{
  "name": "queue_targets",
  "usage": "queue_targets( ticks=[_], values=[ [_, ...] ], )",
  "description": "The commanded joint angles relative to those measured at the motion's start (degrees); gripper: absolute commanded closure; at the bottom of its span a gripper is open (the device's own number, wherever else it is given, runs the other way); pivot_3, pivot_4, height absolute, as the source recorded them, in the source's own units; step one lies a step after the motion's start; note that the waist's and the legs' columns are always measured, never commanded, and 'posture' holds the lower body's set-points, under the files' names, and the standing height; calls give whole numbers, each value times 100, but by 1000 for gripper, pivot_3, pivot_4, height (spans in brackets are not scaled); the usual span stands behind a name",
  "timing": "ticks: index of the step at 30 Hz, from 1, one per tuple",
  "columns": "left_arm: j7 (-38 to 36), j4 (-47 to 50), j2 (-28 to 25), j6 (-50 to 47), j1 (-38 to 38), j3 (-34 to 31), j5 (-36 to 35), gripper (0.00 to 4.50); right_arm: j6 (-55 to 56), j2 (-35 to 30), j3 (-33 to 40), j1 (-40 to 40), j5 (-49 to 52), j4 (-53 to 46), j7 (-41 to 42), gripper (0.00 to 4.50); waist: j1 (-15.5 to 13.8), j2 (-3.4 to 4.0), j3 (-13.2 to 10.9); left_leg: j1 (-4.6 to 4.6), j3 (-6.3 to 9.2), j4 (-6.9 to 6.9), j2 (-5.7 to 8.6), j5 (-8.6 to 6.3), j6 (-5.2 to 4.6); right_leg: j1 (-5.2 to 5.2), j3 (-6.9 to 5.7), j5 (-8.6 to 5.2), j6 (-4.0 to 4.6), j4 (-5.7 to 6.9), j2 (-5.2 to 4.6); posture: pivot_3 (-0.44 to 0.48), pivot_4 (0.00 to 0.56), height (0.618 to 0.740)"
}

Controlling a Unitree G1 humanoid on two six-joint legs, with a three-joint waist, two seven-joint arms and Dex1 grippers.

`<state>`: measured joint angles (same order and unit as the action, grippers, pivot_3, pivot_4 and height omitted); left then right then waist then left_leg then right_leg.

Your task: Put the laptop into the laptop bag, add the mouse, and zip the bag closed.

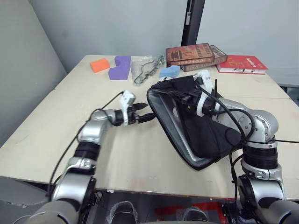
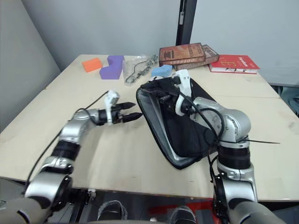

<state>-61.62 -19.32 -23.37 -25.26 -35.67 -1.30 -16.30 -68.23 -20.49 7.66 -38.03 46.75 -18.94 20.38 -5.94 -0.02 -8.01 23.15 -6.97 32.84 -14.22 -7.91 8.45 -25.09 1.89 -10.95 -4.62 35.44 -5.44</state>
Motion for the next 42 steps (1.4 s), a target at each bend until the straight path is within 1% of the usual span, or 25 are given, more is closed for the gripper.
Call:
queue_targets(
  ticks=[1,3,4,6,9,11,13,16,19,20,22,25,26,28,29,30,32,34,35,38,42],
  values=[
    [-110,720,-583,-346,341,-197,-194,35,145,-195,-253,61,192,-421,500,4500,13,1,-1,0,0,-3,-1,0,1,-1,0,0,-1,-1,0,0,150,734],
    [-131,979,-880,-525,553,-336,-361,35,104,-325,-370,161,301,-464,776,4500,15,1,-1,0,0,-6,-3,2,6,-3,-2,-1,-2,0,2,0,150,734],
    [12,1020,-1071,-540,662,-586,-404,35,66,-496,-545,243,390,-551,1113,4500,12,1,-1,0,0,-6,-3,2,7,-4,-2,-1,-2,1,2,0,150,734],
    [169,1167,-1323,-623,843,-895,-520,35,25,-730,-756,353,505,-659,1527,4500,16,1,-1,0,1,-5,-3,2,7,-2,-3,-1,-2,1,2,0,150,734],
    [213,1481,-1555,-829,1059,-1037,-709,35,89,-999,-911,468,544,-778,1868,4500,26,1,-1,-1,1,-6,-6,1,9,-4,-3,-2,-3,0,5,0,150,734],
    [207,1602,-1690,-920,1178,-1097,-789,35,148,-1155,-1006,548,525,-840,2051,4500,20,1,0,-1,1,-2,-5,1,9,-3,-2,-1,-3,5,4,0,150,734],
    [202,1678,-1817,-948,1281,-1140,-843,35,393,-1327,-1211,668,253,-936,2177,4500,12,0,0,-5,1,1,-5,1,8,0,-2,-2,-2,10,3,0,150,734],
    [267,1599,-1913,-770,1276,-1106,-774,35,734,-1279,-1285,750,-52,-768,2076,4500,17,1,0,-8,1,6,-6,1,8,-1,0,-2,-2,20,4,0,150,734],
    [312,1491,-1929,-777,1147,-1099,-830,0,839,-1334,-1130,793,-57,-635,2168,3632,16,0,0,-9,1,19,-6,2,8,-1,5,-2,-2,33,3,0,150,734],
    [313,1468,-1936,-783,1121,-1094,-844,0,790,-1367,-1014,811,42,-640,2193,3235,15,-1,1,-9,2,22,-6,2,7,-1,6,-2,-2,35,3,0,150,734],
    [300,1396,-1952,-720,1094,-1063,-819,0,712,-1430,-764,852,223,-693,2178,2585,11,-1,1,-9,2,27,-5,3,6,0,7,-2,-2,40,3,0,150,734],
    [267,1222,-1954,-598,1034,-991,-762,0,573,-1775,-279,1046,523,-885,2219,1549,-8,-2,1,-9,2,27,-4,3,5,0,9,-2,-1,39,3,0,150,734],
    [272,1136,-1929,-584,941,-956,-761,0,574,-1958,-54,1114,520,-850,2190,1193,-9,-2,1,-9,2,27,-4,3,5,1,8,-2,-1,38,2,0,150,734],
    [286,915,-1802,-589,655,-865,-790,0,572,-2413,487,1352,467,-648,2238,621,-24,-2,1,-8,2,27,-4,4,4,1,7,-2,-1,38,3,0,150,734],
    [292,838,-1758,-592,559,-836,-805,0,573,-2558,642,1441,460,-587,2273,201,-66,-2,1,-8,2,27,-4,4,3,0,8,-2,-1,39,2,0,150,734],
    [287,779,-1735,-587,502,-819,-809,0,579,-2637,709,1493,477,-559,2288,46,-81,-4,2,-7,3,30,-3,4,2,1,7,-2,-1,39,1,0,150,734],
    [402,350,-1464,-611,87,-743,-811,0,575,-3045,1171,2007,378,-459,2404,46,-100,-6,4,-13,2,34,-3,3,-1,7,10,-1,0,41,1,0,150,734],
    [470,7,-1270,-592,-204,-701,-784,0,531,-3267,1472,2326,395,-386,2458,46,-145,-7,4,-21,2,35,-3,-10,-24,19,8,-2,0,39,-1,0,150,734],
    [565,-249,-1151,-508,-350,-710,-732,0,491,-3278,1608,2417,448,-328,2414,46,-147,-7,5,-20,1,37,-2,-10,-25,19,10,-2,0,38,-1,0,150,734],
    [701,-1476,-614,-174,-920,-535,-508,0,464,-3271,2249,3108,427,-189,2359,46,-164,-10,7,-17,0,45,1,-9,-32,19,13,-1,0,41,-3,0,150,734],
    [499,-2578,-273,380,-1308,-280,-165,0,241,-3120,2901,3714,677,-213,2247,46,-151,-11,7,-12,-3,46,3,-14,-46,19,17,0,0,37,-5,0,150,734]
  ],
)
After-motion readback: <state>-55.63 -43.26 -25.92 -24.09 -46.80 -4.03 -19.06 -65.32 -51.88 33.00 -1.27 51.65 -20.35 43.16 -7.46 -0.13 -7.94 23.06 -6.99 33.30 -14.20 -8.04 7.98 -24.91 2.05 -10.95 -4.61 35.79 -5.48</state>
